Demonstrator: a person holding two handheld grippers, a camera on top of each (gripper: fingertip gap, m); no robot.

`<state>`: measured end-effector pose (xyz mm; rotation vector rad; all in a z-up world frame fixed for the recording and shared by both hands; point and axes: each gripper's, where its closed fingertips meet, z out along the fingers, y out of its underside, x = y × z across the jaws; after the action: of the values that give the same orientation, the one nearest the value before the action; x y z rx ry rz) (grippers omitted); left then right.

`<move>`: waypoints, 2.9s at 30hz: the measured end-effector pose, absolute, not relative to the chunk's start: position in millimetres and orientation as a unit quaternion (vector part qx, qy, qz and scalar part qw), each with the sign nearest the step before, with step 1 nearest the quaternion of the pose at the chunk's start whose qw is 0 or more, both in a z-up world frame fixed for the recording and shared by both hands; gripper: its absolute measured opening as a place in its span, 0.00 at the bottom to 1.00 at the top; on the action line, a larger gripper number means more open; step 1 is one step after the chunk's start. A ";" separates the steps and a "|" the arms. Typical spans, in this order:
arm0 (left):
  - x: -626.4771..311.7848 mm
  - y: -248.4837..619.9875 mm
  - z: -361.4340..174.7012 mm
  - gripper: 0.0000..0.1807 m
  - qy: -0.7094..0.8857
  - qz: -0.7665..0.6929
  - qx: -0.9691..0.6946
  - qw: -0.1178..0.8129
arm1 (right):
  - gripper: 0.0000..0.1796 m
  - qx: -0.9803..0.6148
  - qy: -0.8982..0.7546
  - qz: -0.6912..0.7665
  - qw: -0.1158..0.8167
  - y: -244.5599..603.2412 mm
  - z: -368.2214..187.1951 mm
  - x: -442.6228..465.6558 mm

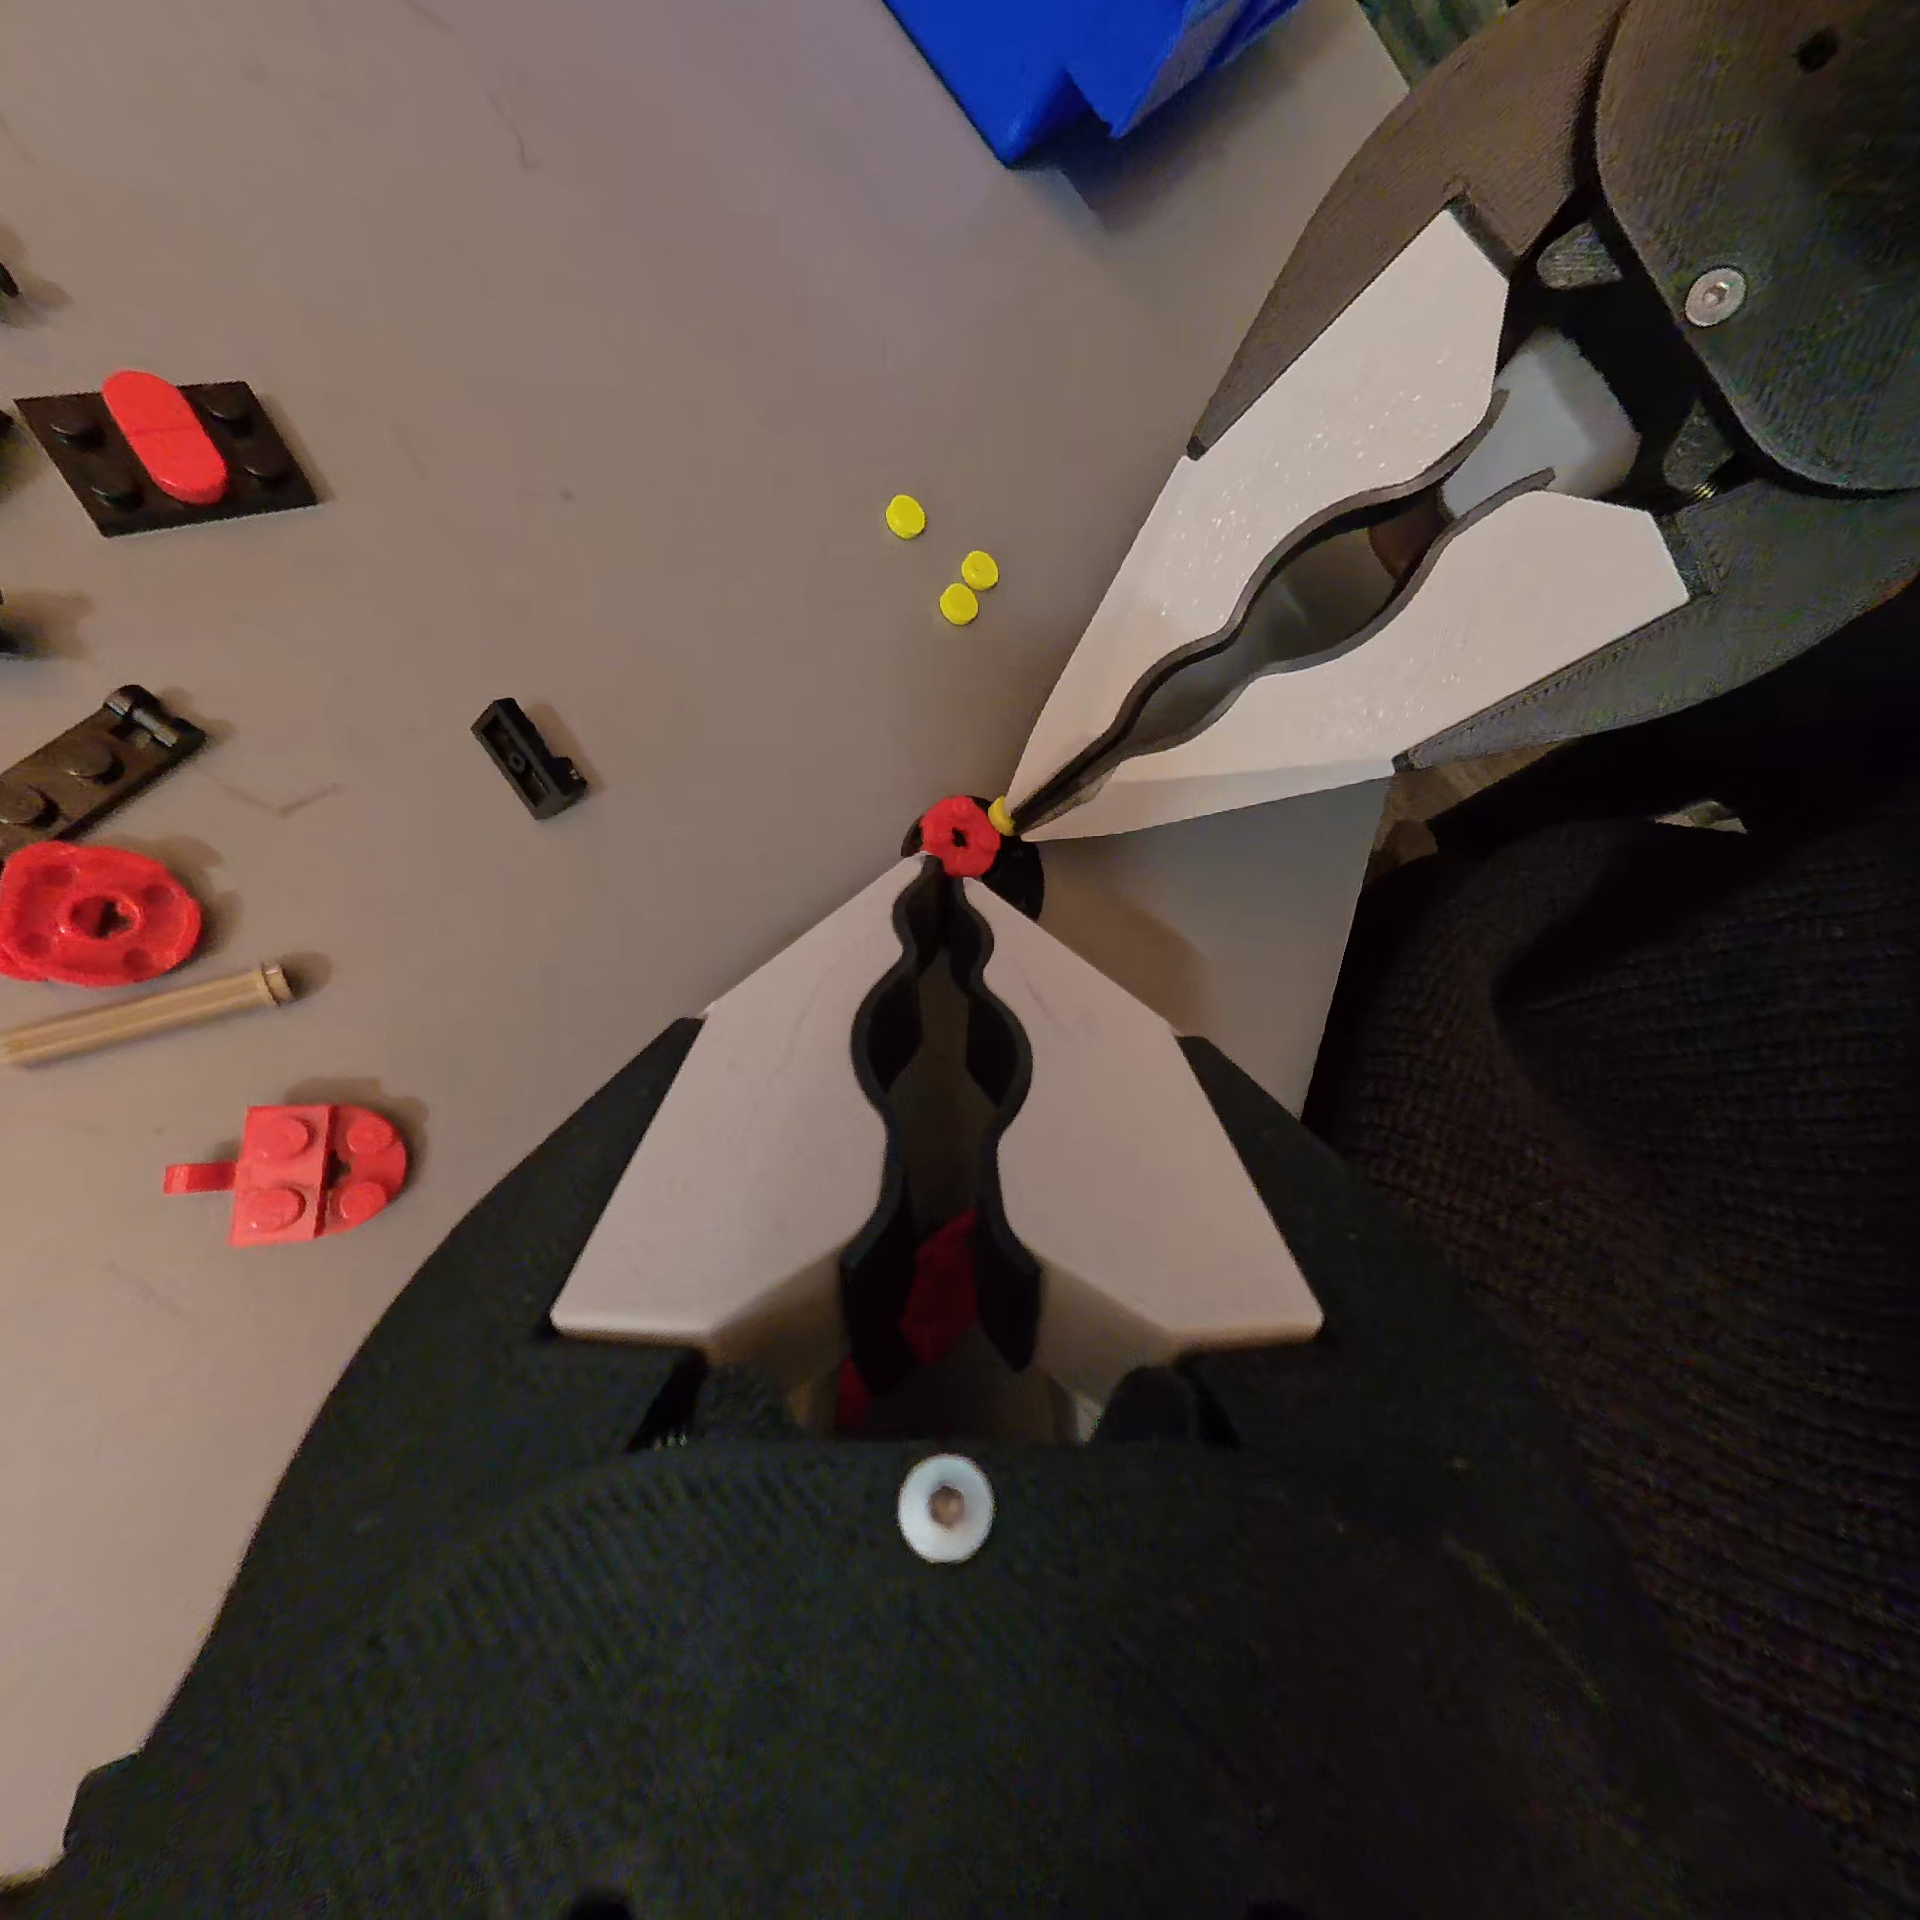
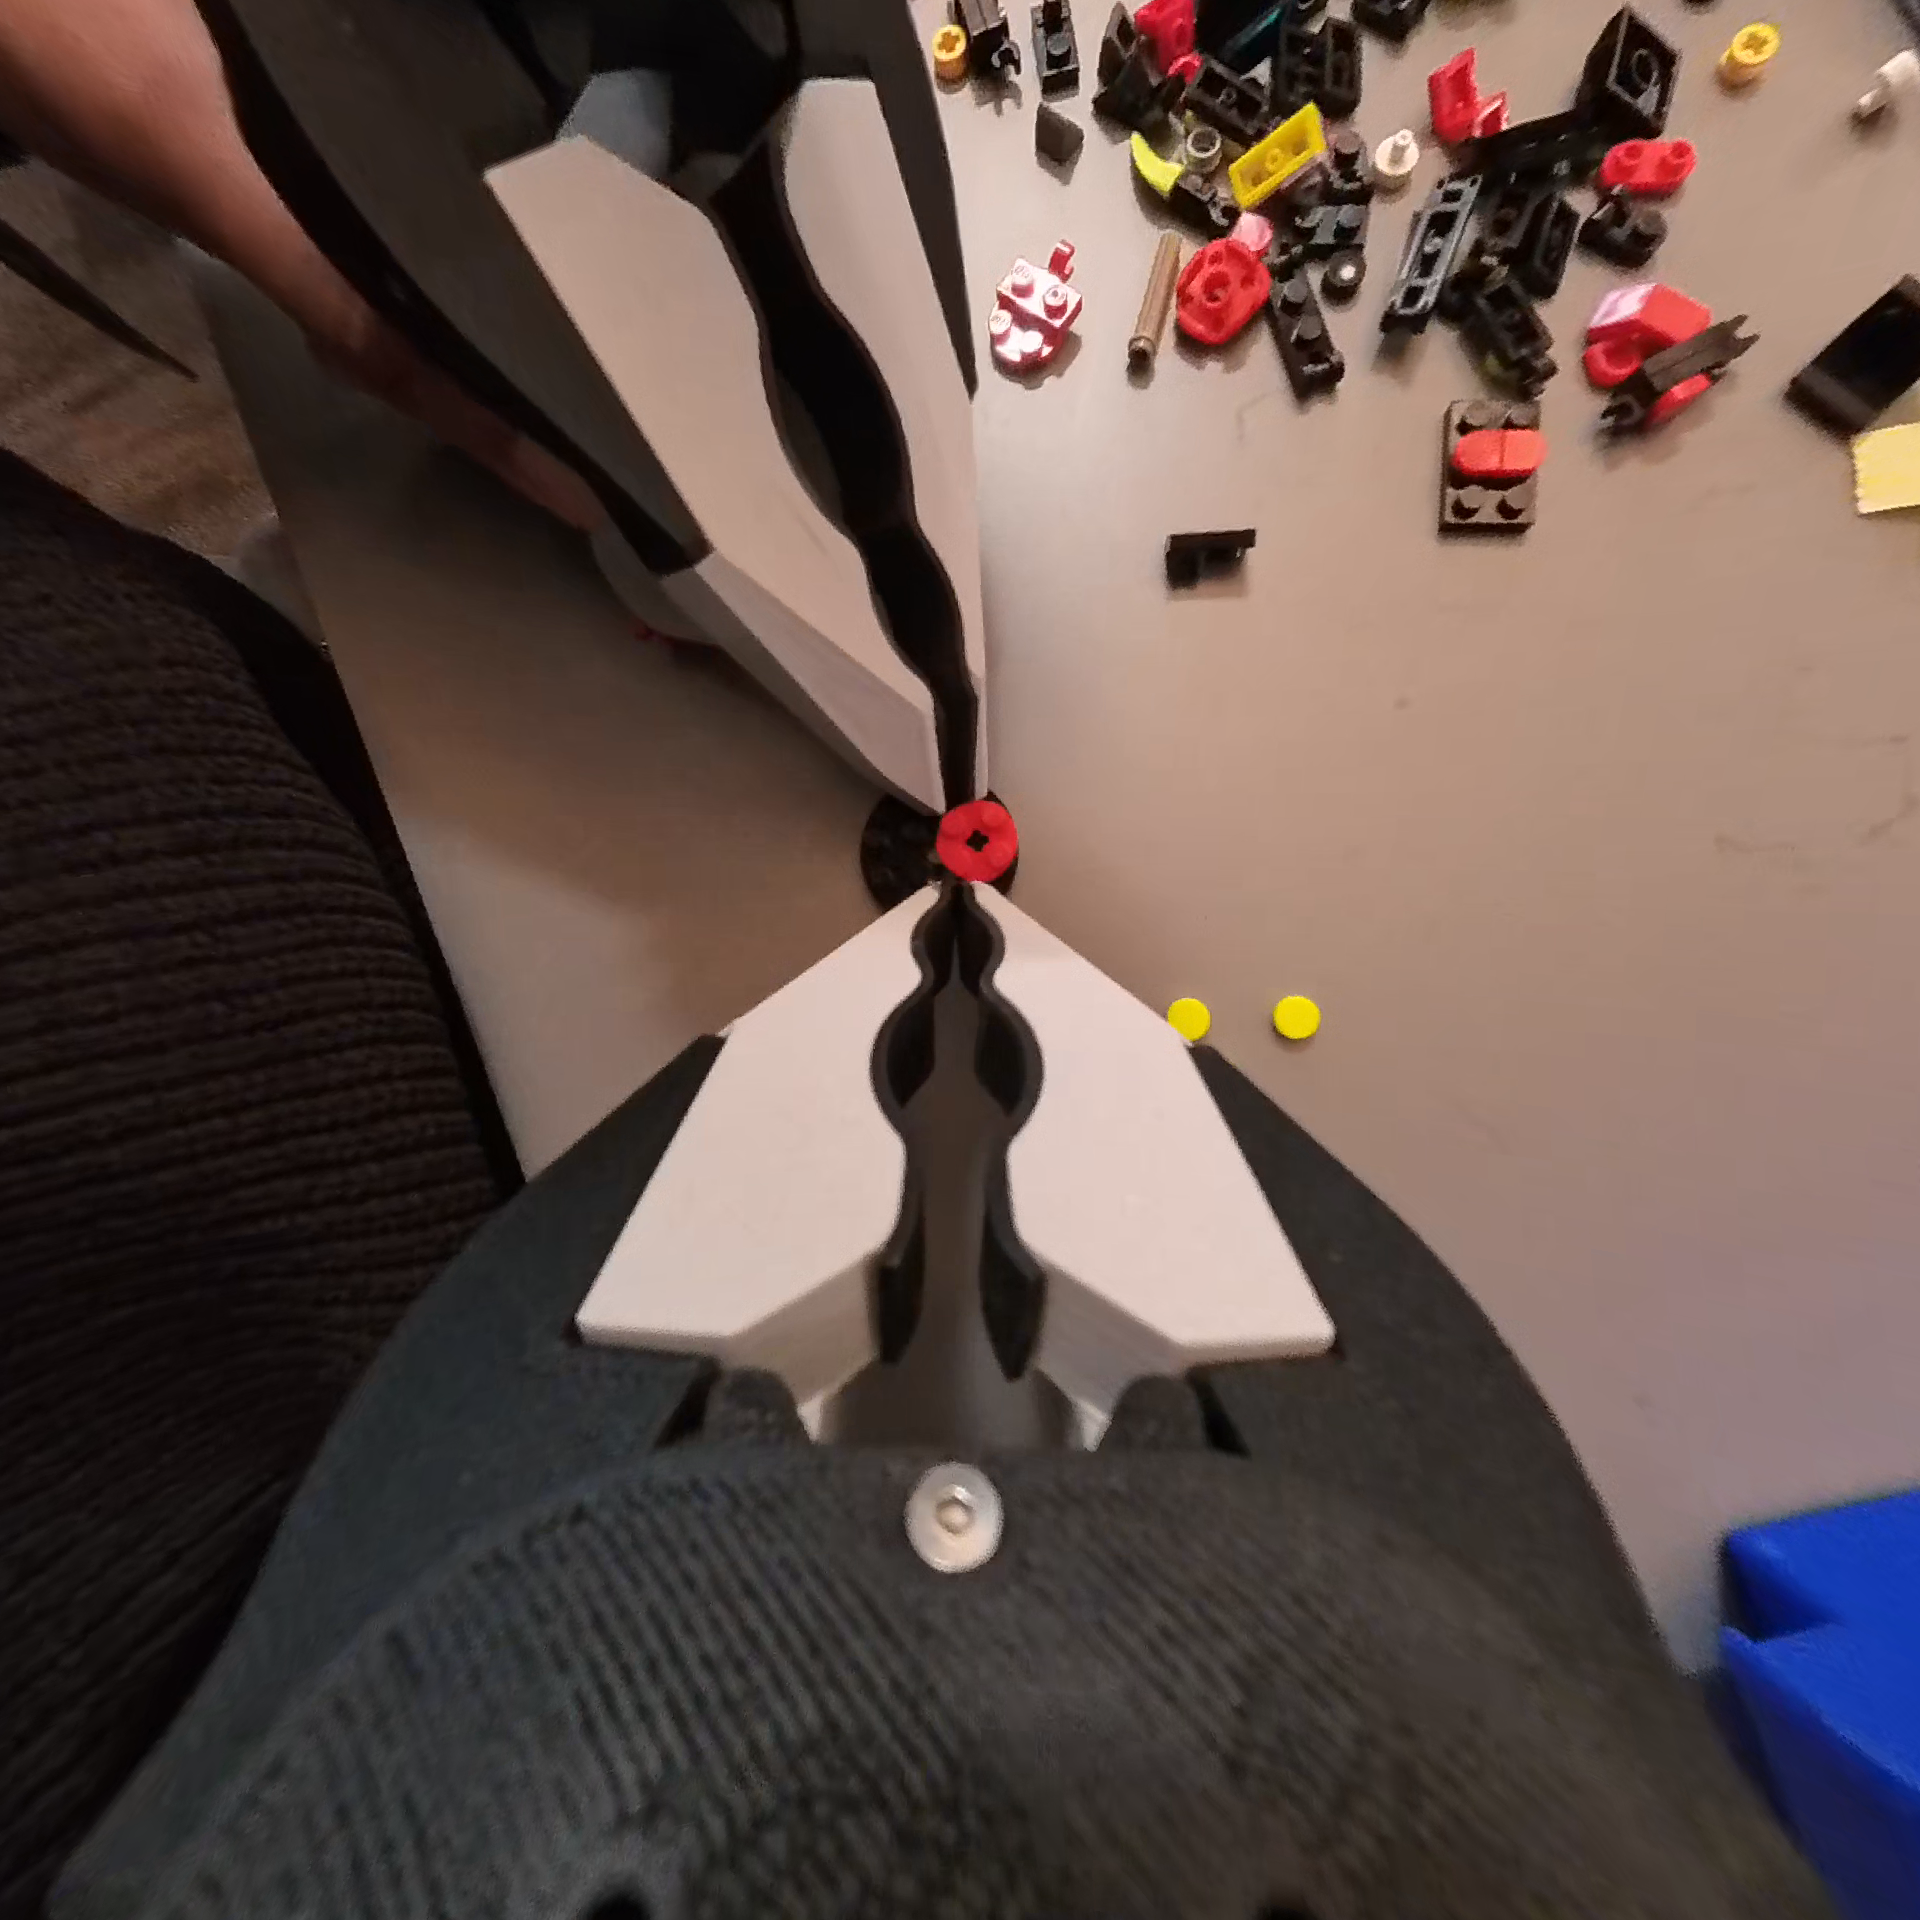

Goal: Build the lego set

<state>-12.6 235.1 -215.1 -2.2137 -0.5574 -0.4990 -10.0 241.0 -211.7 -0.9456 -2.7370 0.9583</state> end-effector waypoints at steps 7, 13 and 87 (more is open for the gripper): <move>-12.7 235.1 -215.1 0.00 -0.222 -0.197 -0.871 0.391 | 0.00 -0.293 -0.913 0.276 0.069 241.1 -212.7 -9.3; -12.9 235.1 -215.2 0.00 -0.222 -0.195 -0.872 0.391 | 0.00 -0.297 -0.911 0.276 0.069 238.9 -213.9 -11.6; -19.8 235.7 -215.0 0.00 -0.250 -0.195 -0.859 0.401 | 0.03 -0.320 -0.893 0.305 0.082 243.6 -213.9 -10.7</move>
<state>-19.8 235.7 -215.0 -2.1729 -0.6323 -0.4922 -10.7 243.6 -213.9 -0.9549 -2.6679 0.9109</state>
